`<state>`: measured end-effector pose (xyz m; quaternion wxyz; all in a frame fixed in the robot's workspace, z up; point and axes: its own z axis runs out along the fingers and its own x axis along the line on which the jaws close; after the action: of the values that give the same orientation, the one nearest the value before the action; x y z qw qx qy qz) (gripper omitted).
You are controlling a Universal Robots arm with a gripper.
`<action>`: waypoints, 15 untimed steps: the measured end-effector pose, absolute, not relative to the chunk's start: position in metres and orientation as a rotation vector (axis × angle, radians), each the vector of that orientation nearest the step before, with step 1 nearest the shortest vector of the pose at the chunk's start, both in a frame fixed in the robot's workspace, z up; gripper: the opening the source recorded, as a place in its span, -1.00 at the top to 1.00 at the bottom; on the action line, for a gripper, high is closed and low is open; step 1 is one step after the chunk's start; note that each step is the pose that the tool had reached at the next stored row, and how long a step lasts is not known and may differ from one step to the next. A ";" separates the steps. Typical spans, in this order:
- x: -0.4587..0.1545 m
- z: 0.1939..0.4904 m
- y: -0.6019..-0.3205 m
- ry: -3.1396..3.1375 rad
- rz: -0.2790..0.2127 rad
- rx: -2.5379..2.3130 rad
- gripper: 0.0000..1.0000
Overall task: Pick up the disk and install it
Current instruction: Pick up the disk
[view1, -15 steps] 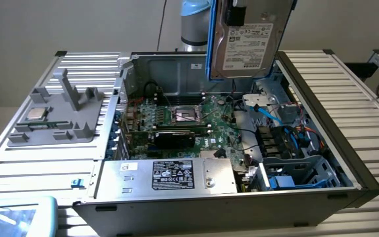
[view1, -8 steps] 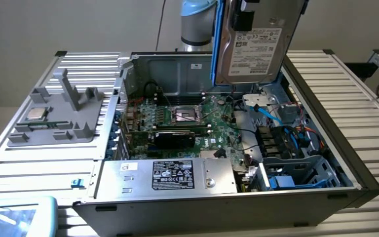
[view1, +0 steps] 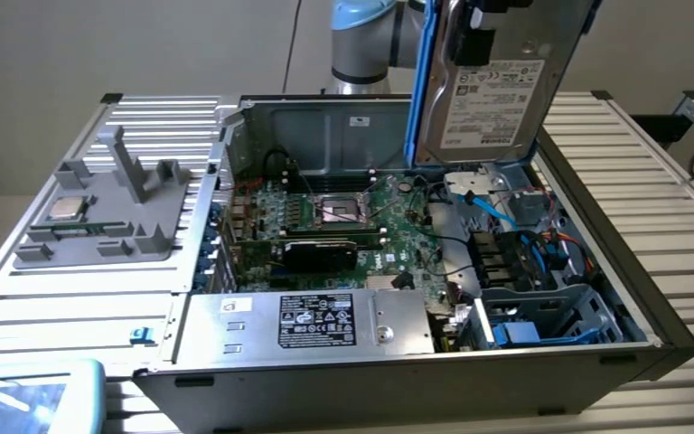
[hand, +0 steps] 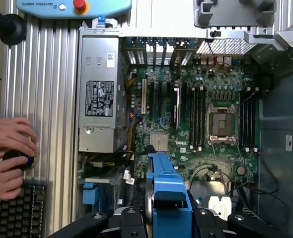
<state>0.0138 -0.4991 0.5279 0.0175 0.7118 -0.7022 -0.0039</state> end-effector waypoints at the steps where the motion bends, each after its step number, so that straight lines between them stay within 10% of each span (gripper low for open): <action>1: 0.015 0.528 -0.501 -2.182 -0.012 2.211 0.25; 15: 0.042 0.528 -0.529 -2.182 -0.012 2.211 0.25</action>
<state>0.0419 -0.5294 0.5281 0.0175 0.7118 -0.7022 -0.0039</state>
